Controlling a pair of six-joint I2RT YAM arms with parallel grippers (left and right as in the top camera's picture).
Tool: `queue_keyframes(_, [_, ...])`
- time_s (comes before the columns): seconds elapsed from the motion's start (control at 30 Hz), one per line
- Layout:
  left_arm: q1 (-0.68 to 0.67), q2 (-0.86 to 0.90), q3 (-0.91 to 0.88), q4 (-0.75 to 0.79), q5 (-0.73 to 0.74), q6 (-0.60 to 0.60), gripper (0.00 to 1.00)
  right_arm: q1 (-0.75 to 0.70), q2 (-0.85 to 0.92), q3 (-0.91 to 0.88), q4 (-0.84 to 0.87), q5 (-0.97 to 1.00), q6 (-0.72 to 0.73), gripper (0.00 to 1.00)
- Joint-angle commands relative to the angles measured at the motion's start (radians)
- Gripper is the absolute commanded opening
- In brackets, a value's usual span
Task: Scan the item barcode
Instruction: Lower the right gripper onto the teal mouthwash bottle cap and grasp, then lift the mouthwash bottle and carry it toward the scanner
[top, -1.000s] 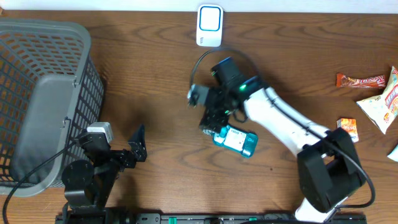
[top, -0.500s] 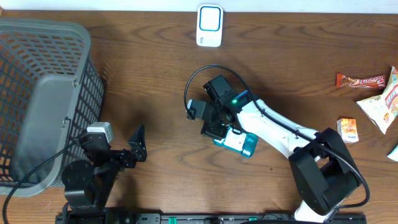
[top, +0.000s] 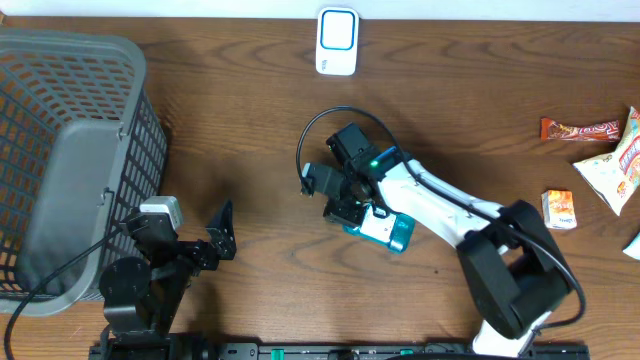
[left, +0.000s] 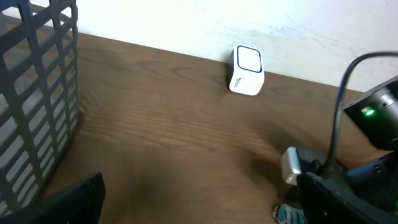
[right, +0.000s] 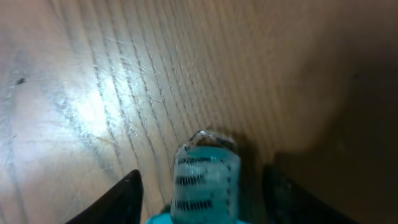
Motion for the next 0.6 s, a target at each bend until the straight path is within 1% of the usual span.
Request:
queue_keyframes(0.0, [-0.002,-0.002,-0.001,0.001,0.009,-0.002,0.99,0.018,0.066,-0.01,0.003,-0.016,0.032,0.5])
queue_keyframes(0.17, [-0.002,-0.002,-0.001,0.001,0.009,-0.002,0.99,0.02,0.093,-0.008,0.021,-0.011,0.04,0.21])
queue_keyframes(0.2, [-0.002,-0.002,-0.001,0.001,0.009,-0.002,0.99,0.02,0.091,-0.005,0.032,-0.01,0.055,0.18])
queue_keyframes(0.4, [-0.002,-0.002,-0.001,0.001,0.009,-0.002,0.99,0.018,0.09,0.069,0.055,-0.004,0.143,0.1])
queue_keyframes(0.47, [-0.002,-0.002,-0.001,0.001,0.009,-0.002,0.99,0.017,0.088,0.098,0.048,-0.003,0.149,0.09])
queue_keyframes(0.57, [-0.002,-0.002,-0.001,0.001,0.009,-0.002,0.99,0.016,0.087,0.146,0.042,0.021,0.156,0.09])
